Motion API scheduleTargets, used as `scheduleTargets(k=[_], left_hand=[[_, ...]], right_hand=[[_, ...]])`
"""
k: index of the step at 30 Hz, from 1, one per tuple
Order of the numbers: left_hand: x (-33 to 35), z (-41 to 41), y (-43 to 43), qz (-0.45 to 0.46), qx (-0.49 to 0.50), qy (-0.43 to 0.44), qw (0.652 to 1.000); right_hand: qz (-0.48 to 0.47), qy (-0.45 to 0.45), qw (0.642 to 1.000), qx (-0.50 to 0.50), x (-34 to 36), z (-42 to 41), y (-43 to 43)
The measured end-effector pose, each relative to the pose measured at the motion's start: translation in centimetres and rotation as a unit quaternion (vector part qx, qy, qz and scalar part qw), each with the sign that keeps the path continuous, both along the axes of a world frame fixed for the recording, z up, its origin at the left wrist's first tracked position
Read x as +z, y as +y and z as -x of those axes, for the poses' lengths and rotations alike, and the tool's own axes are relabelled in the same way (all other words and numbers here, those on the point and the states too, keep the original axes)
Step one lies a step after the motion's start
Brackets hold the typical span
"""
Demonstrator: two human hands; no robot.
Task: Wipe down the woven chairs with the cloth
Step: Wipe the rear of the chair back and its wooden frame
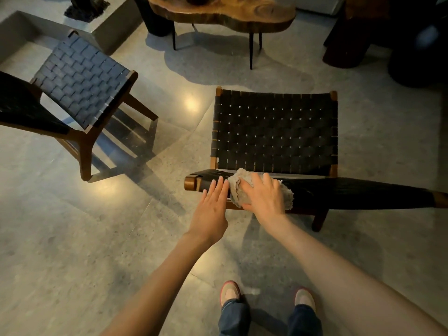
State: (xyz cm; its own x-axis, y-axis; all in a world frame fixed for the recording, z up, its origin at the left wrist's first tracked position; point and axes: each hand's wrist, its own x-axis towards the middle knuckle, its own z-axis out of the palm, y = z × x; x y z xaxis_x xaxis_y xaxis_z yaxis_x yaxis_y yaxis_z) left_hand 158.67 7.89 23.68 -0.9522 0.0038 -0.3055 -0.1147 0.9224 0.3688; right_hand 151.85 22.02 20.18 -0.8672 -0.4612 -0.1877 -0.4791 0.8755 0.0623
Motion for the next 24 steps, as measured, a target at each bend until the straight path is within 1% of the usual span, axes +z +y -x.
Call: scheduleTargets(k=[5,9,12,17,20,24], left_hand=[[0.2,1.5,5.9,-0.011,-0.027,-0.008,1.000],[0.4,2.6,11.3,-0.010,-0.039,-0.029,0.999],[0.5,3.1,15.7,0.007,-0.028,-0.048,0.998],[0.6,3.9,22.9,0.034,0.018,-0.085,0.996],[0.6,4.4,26.6,0.038,0.017,-0.096,0.995],[0.6,5.2,30.8,0.017,0.003,-0.111,0.994]], right_hand=[[-0.014,0.004,1.000,-0.015,0.1,0.5,7.0],[-0.011,0.002,1.000,-0.005,0.0,1.2,12.4],[0.001,-0.012,1.000,-0.003,0.0,2.0,16.4],[-0.014,-0.023,1.000,0.012,0.7,3.4,23.3],[-0.017,-0.019,0.999,0.024,1.4,4.3,27.7],[-0.027,-0.022,0.999,0.015,2.7,4.9,32.4]])
